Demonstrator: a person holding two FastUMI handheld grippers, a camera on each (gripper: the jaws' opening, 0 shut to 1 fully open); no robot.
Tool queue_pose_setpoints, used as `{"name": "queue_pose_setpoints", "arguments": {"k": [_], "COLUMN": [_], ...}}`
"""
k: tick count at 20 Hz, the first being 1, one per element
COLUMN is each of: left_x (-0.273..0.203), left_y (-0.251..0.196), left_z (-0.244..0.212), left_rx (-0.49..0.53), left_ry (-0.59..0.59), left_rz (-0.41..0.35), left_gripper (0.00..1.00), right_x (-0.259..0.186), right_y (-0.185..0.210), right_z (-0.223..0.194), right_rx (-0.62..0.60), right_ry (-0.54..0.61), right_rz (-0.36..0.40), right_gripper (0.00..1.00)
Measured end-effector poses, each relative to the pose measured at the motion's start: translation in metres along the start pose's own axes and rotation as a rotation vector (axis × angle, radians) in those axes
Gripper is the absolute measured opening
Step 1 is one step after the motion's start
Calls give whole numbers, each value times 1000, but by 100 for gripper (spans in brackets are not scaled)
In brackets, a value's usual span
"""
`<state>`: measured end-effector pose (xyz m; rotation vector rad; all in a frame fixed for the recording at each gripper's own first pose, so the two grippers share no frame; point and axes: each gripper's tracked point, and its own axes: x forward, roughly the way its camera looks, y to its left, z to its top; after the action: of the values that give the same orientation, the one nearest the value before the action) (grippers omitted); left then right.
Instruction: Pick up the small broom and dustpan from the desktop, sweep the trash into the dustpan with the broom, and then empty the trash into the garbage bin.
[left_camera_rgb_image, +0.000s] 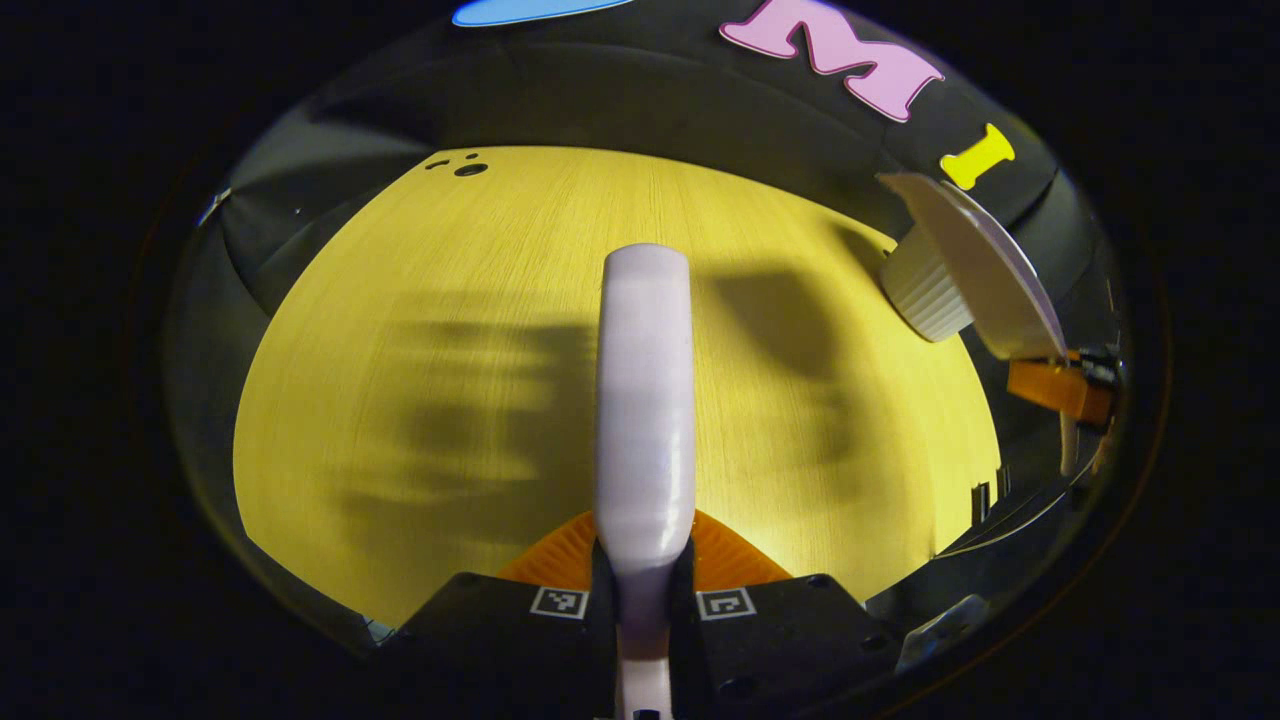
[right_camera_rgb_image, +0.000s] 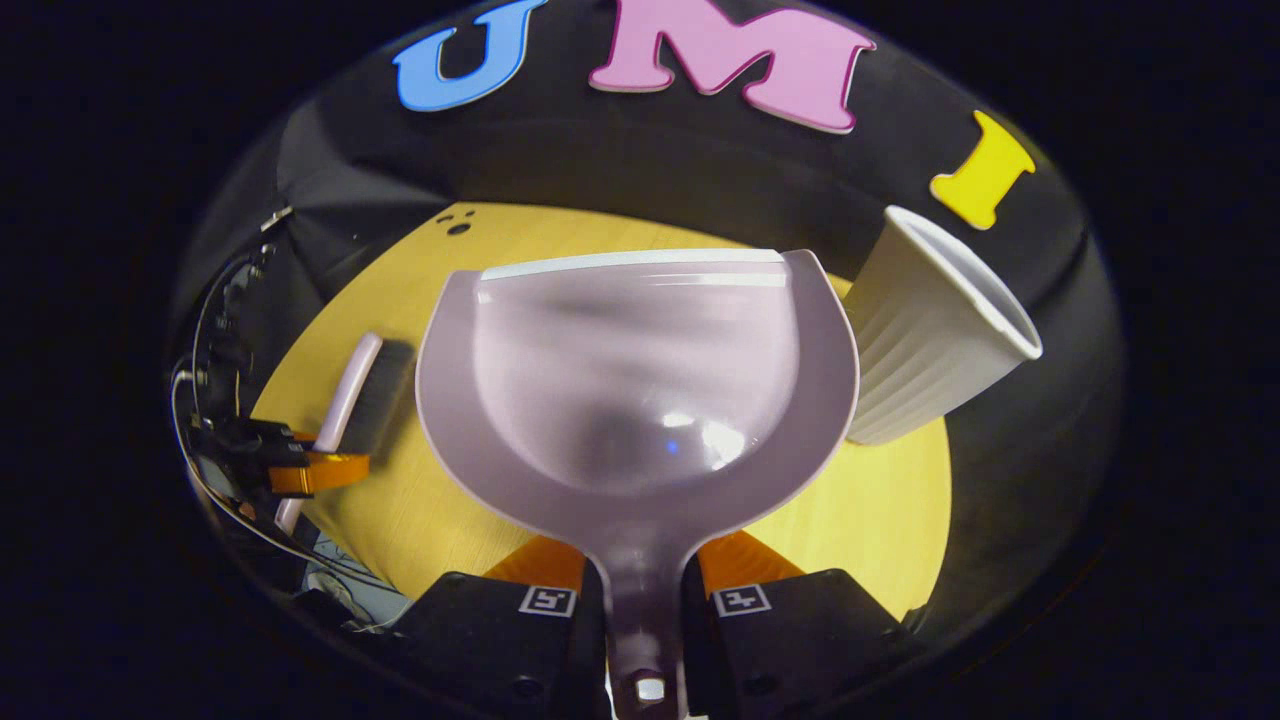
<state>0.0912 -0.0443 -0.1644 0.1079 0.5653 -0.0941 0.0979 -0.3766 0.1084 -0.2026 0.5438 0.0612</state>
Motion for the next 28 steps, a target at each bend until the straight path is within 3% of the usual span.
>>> {"name": "queue_pose_setpoints", "arguments": {"k": [5,8,10,14,17,19,22,23,28], "left_x": [6,-6,-11,-13,-14,-17,-31,-44,-114], "left_y": [3,5,4,5,0,-5,-14,-14,-33], "left_z": [-3,4,6,7,7,10,23,31,57], "left_rx": [48,76,89,110,95,62,34,39,36], "left_ry": [100,153,192,217,214,185,93,61,-181], "left_rz": [74,107,127,151,127,103,85,86,57], "left_gripper": [25,26,26,28,33,46,85,99,96], "right_x": [6,4,1,-1,-3,-3,-10,-15,-83], "right_y": [-20,-19,-17,-15,-9,-1,-6,-11,-31], "right_z": [4,14,19,23,25,28,37,42,101], "right_rx": [61,110,137,149,174,200,204,197,173], "right_ry": [142,212,251,271,252,233,188,163,-110], "right_rz": [38,14,20,25,44,81,70,47,-58], "right_gripper": [35,39,35,36,33,48,100,99,100]}}
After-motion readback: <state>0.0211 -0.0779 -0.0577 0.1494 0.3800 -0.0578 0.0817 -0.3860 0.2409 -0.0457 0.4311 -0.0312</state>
